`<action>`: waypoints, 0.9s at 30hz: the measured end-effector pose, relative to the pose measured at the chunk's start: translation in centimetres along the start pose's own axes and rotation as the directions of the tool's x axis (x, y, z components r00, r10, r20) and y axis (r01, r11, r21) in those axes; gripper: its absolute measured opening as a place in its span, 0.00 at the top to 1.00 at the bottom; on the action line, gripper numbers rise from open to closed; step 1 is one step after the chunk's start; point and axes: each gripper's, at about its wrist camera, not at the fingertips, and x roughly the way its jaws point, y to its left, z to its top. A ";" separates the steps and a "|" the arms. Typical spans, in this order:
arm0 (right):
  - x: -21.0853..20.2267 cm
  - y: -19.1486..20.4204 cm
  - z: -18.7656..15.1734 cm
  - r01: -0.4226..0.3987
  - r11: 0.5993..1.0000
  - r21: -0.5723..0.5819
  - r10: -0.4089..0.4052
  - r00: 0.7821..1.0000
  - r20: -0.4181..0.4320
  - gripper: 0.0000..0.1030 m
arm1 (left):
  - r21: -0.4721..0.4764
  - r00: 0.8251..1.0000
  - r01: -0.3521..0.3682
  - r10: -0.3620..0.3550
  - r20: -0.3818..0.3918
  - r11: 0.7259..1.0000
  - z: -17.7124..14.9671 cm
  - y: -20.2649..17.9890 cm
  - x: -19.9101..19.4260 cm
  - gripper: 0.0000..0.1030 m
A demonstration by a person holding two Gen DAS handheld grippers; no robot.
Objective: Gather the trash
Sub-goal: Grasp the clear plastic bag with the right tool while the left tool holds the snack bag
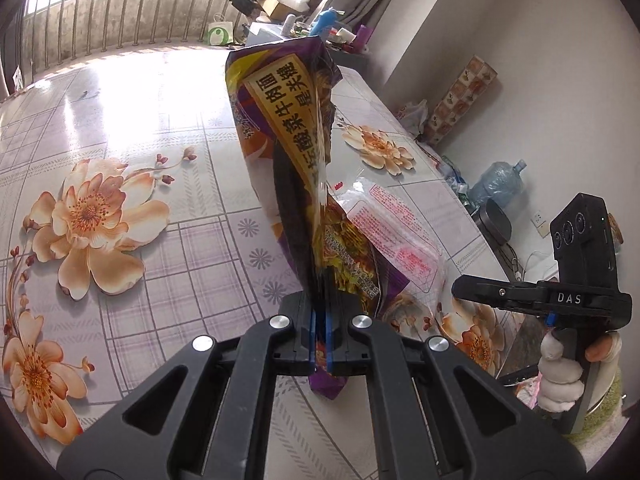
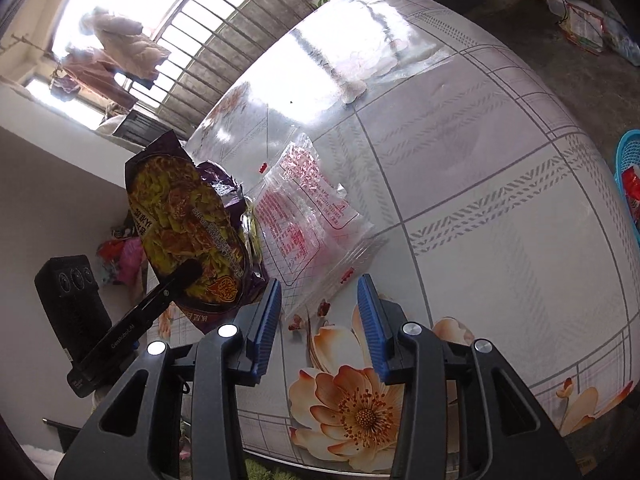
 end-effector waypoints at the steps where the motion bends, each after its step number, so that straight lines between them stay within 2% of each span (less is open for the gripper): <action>1: 0.1 0.0 0.1 -0.004 1.000 0.012 0.004 1.000 0.004 0.62 | 0.004 1.000 0.000 0.000 -0.002 1.000 0.0 -0.3 0.1 0.99; 7: 0.8 0.8 0.9 0.039 0.999 0.031 -0.041 0.998 0.057 0.62 | 0.008 1.000 -0.008 0.009 -0.013 1.000 0.1 -1.2 1.2 0.99; 9: 1.2 1.0 1.0 0.081 0.996 0.028 -0.083 0.994 0.072 0.74 | 0.015 1.000 -0.015 0.015 -0.012 1.000 0.1 -1.4 1.4 0.99; 11: 1.3 1.0 1.1 0.113 0.993 0.029 -0.116 0.990 0.084 0.82 | 0.018 1.000 -0.017 0.018 -0.013 1.000 0.2 -1.6 1.6 0.99; 15: 1.7 1.3 1.4 0.126 0.992 0.031 -0.129 0.987 0.097 0.88 | 0.016 1.000 -0.018 0.018 -0.015 1.000 0.3 -1.8 1.9 0.99; 27: -0.3 1.0 1.9 0.149 0.988 0.036 -0.153 0.973 0.174 0.94 | 0.031 0.999 -0.038 0.039 -0.018 0.999 0.1 -2.8 2.2 0.99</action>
